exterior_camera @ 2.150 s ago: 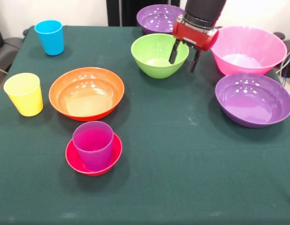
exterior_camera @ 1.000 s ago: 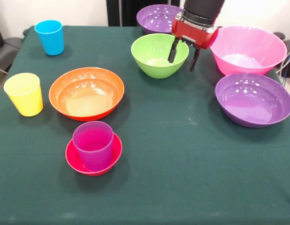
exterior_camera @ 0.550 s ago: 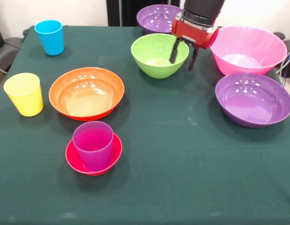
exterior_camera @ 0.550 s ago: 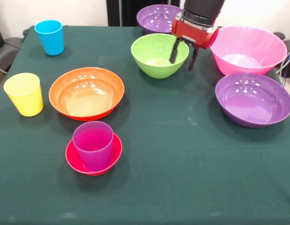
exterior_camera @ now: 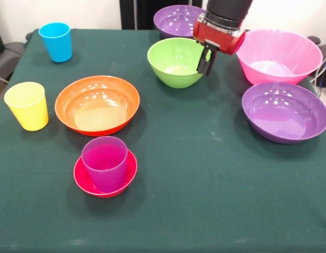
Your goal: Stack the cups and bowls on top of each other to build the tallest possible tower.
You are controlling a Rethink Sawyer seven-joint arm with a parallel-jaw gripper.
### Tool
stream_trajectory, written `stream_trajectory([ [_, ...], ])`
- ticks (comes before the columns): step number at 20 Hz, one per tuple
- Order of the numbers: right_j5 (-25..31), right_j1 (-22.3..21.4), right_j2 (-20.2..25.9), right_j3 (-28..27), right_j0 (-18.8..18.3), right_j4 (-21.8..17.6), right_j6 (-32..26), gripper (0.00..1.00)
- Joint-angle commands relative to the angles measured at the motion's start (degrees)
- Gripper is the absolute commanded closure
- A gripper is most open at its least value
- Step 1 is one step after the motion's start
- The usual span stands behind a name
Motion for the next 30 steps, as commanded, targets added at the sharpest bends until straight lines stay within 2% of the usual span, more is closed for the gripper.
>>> stream_trajectory([
  [1,7.47,0.26,6.30,1.80,-0.31,1.84,7.91,1.00],
  [6,7.64,0.24,6.26,1.73,-0.25,1.76,8.03,1.00],
  [10,10.29,-1.78,5.77,2.16,-0.08,1.47,7.51,1.00],
  [15,8.26,-1.08,5.82,2.26,0.00,1.53,8.21,1.00],
  [16,8.01,-0.96,5.44,2.31,0.40,1.79,8.73,0.00],
  [19,8.10,-0.75,4.72,1.77,0.99,1.26,8.23,0.00],
  [22,7.20,-1.28,6.09,3.40,0.14,2.17,9.43,0.00],
  [30,5.02,-1.60,7.43,5.48,-1.04,1.52,9.19,0.00],
])
